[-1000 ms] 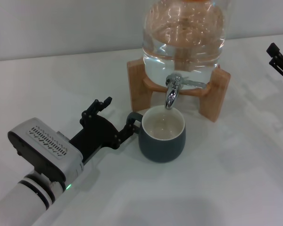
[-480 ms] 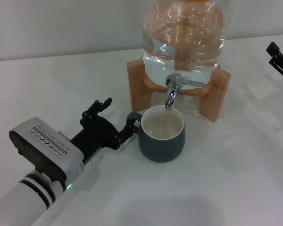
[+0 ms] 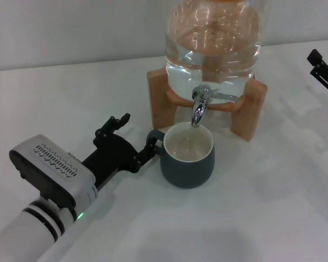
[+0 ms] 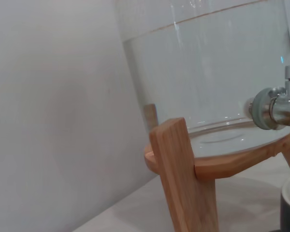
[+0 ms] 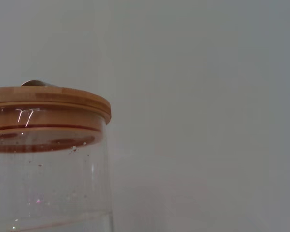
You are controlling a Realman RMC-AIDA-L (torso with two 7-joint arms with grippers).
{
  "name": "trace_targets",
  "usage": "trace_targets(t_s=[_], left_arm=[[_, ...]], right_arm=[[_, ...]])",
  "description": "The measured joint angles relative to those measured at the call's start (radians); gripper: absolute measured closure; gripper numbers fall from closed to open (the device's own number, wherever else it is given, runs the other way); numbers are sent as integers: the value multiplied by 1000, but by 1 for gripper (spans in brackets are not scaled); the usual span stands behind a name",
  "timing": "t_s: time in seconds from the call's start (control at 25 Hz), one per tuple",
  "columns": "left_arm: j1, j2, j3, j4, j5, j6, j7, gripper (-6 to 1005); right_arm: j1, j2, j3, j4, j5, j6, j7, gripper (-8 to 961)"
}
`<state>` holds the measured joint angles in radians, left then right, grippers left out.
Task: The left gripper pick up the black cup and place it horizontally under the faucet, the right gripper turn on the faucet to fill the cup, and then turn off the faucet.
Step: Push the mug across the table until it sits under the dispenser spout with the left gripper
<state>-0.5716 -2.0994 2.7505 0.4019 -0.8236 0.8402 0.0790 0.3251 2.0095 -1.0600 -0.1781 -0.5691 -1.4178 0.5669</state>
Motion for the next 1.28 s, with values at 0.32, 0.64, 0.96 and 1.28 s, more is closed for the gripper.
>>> trace_targets(t_s=[0.32, 0.64, 0.96, 1.28], left_arm=[[4, -1, 0, 0, 0, -2, -2, 224], [4, 1, 3, -1, 0, -19, -21, 225], [6, 1, 7, 0, 7, -23, -22, 226], [8, 2, 10, 2, 9, -18, -16, 226]], right_arm=[[0, 0, 0, -1, 0, 2, 1, 90], [0, 0, 0, -1, 0, 3, 1, 91], [1, 0, 0, -1, 0, 4, 1, 91], [1, 0, 0, -1, 0, 7, 1, 91]])
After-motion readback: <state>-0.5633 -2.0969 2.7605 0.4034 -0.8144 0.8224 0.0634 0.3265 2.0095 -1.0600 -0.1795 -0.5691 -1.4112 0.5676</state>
